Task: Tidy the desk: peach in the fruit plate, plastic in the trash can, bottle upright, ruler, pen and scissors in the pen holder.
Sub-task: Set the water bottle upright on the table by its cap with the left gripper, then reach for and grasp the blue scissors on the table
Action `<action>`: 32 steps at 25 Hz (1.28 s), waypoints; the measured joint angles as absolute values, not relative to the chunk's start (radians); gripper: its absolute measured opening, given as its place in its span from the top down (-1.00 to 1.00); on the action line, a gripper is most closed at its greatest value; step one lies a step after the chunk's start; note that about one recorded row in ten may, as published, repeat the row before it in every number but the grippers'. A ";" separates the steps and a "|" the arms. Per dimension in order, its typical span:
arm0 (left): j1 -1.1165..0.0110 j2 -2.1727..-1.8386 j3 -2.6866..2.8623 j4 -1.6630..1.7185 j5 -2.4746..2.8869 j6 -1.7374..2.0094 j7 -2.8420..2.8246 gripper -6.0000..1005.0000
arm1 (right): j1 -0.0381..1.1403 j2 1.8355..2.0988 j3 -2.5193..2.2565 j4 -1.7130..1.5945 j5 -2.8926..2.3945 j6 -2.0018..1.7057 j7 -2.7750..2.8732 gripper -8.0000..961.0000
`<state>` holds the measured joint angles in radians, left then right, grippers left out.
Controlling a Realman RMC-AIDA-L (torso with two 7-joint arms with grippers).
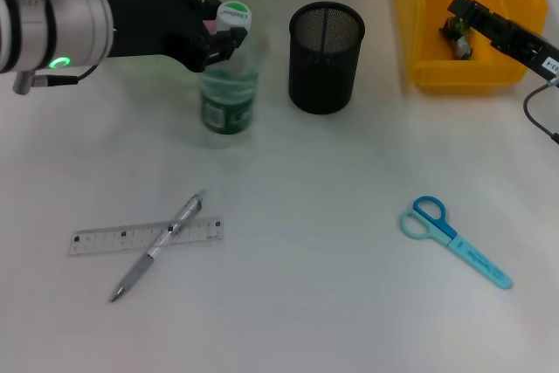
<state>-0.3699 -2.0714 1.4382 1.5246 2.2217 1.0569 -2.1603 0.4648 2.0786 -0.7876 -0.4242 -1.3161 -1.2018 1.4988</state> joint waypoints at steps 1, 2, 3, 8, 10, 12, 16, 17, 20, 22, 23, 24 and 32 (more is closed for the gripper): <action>-0.361 -2.071 1.423 1.516 2.194 1.057 -2.144 0.23 | 0.465 2.079 -0.787 -0.424 -1.316 -1.202 1.499 0.02; -0.361 -2.071 1.423 1.516 2.194 1.057 -2.144 0.25 | 0.465 2.079 -0.786 -0.423 -1.316 -1.201 1.499 0.02; -0.359 -2.071 1.418 1.512 2.188 1.057 -2.142 0.26 | 0.465 2.079 -0.785 -0.423 -1.316 -1.201 1.499 0.02; -0.350 -2.070 1.411 1.503 2.186 1.057 -2.134 0.34 | 0.468 2.079 -0.784 -0.423 -1.316 -1.199 1.496 0.02; -0.348 -2.070 1.413 1.501 2.186 1.056 -2.132 0.37 | 0.471 2.079 -0.785 -0.420 -1.316 -1.199 1.496 0.02; -0.348 -2.071 1.414 1.500 2.185 1.053 -2.132 0.40 | 0.474 2.079 -0.786 -0.418 -1.316 -1.199 1.496 0.02; -0.343 -2.071 1.406 1.500 2.181 1.036 -2.131 0.46 | 0.475 2.079 -0.785 -0.417 -1.316 -1.199 1.495 0.02; -0.343 -2.071 1.406 1.500 2.181 1.036 -2.131 0.46 | 0.475 2.079 -0.785 -0.417 -1.316 -1.199 1.495 0.02; -0.329 -2.070 1.401 1.500 2.154 1.013 -2.128 0.46 | 0.475 2.079 -0.783 -0.417 -1.316 -1.199 1.495 0.02; -0.309 -2.070 1.384 1.495 2.105 0.997 -2.104 0.46 | 0.474 2.079 -0.783 -0.417 -1.316 -1.200 1.495 0.02; -0.300 -2.070 1.369 1.487 2.060 0.996 -2.080 0.46 | 0.473 2.079 -0.782 -0.417 -1.316 -1.200 1.495 0.02; -0.283 -2.070 1.329 1.461 1.949 1.008 -2.024 0.46 | 0.472 2.079 -0.782 -0.416 -1.316 -1.200 1.495 0.02; -0.256 -2.068 1.119 1.214 1.516 1.216 -1.725 0.45 | 0.470 2.079 -0.782 -0.416 -1.317 -1.199 1.493 0.02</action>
